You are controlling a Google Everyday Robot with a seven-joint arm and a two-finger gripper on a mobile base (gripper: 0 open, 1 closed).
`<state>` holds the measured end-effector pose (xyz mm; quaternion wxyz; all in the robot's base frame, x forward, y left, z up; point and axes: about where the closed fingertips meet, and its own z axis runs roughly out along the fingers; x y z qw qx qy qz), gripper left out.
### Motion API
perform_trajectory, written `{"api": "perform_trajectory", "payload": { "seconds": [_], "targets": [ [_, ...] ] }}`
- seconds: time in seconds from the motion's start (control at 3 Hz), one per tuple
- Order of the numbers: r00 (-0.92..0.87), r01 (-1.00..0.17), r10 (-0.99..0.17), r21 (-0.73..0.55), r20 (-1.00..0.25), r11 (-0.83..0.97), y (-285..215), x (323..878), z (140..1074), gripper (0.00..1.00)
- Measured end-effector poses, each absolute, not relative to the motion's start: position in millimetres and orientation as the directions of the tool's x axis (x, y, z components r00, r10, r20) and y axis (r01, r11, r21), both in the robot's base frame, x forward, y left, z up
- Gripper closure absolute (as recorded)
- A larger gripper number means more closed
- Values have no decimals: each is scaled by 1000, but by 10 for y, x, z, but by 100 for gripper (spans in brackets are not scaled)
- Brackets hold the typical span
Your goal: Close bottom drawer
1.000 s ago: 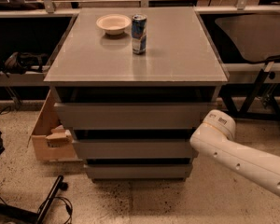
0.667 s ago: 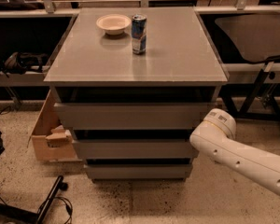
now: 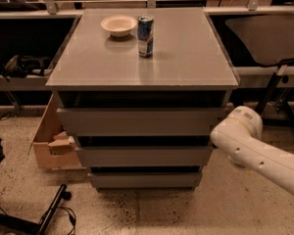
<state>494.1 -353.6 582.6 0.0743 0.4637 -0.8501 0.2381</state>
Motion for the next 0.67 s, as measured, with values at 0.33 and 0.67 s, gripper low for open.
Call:
{"api": "perform_trajectory", "payload": {
  "seconds": [0.33,0.67],
  "targets": [
    [-764,-645,-573,-347,296,681,-3924,4543,6190,100],
    [-911,-410,-340,-430,233,804,-4033,3987,6581,100]
  ]
}}
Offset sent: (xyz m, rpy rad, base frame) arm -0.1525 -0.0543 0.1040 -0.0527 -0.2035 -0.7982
